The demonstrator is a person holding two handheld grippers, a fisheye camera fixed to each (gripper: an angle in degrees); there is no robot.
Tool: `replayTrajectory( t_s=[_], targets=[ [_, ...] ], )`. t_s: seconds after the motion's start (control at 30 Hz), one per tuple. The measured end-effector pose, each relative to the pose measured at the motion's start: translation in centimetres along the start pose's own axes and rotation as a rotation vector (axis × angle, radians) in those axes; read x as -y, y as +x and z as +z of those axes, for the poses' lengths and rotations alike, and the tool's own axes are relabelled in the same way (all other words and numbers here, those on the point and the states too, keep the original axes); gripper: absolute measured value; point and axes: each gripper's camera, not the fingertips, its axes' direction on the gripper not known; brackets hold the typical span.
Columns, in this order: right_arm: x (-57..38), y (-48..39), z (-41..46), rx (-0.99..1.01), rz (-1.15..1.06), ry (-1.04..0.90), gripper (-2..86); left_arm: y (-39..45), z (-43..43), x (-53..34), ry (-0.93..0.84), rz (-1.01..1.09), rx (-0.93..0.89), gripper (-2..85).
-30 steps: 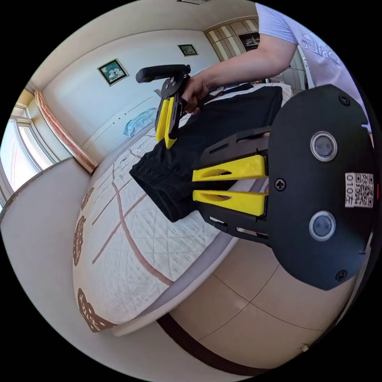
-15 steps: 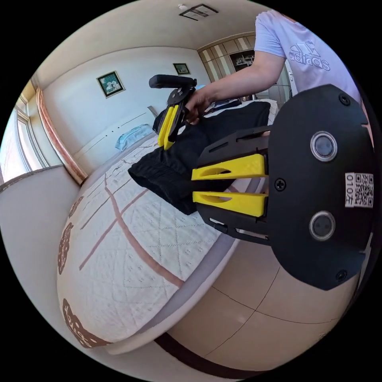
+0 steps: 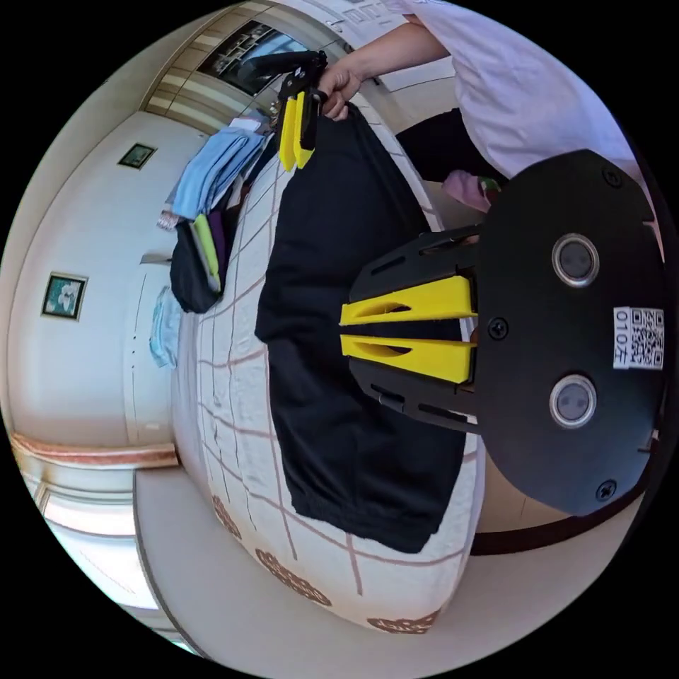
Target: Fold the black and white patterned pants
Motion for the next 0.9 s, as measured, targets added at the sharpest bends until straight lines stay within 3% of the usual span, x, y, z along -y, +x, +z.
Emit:
replayTrajectory(
  t_s=[0.13, 0.23, 0.33, 0.5, 0.7, 0.9],
  targets=[
    [-8.9, 8.3, -3.8, -0.123, 0.242, 0.023, 8.7, 2.7, 5.8, 1.6, -0.138, 0.012, 0.015, 0.6],
    [-15.3, 14.5, -7.5, -0.272, 0.466, 0.041, 8.7, 3.1, 5.9, 2.4, -0.114, -0.073, -0.017, 0.4],
    [-20.3, 20.3, -9.5, -0.285, 0.612, 0.055, 8.9, 7.5, 3.2, 4.6, -0.018, -0.025, 0.116, 0.3],
    [-21.5, 27.5, -8.6, -0.233, 0.537, 0.008, 9.9, 19.9, 6.0, 10.6, -0.017, 0.254, 0.148, 0.2],
    [-22.0, 32.7, -5.1, -0.171, 0.268, -0.181, 10.7, 25.5, 10.8, 13.5, -0.083, 0.282, 0.066, 0.3],
    [-24.7, 35.2, -5.6, -0.038, 0.222, -0.120, 6.3, 26.3, 12.4, 13.8, -0.128, 0.237, 0.036, 0.3]
  ],
)
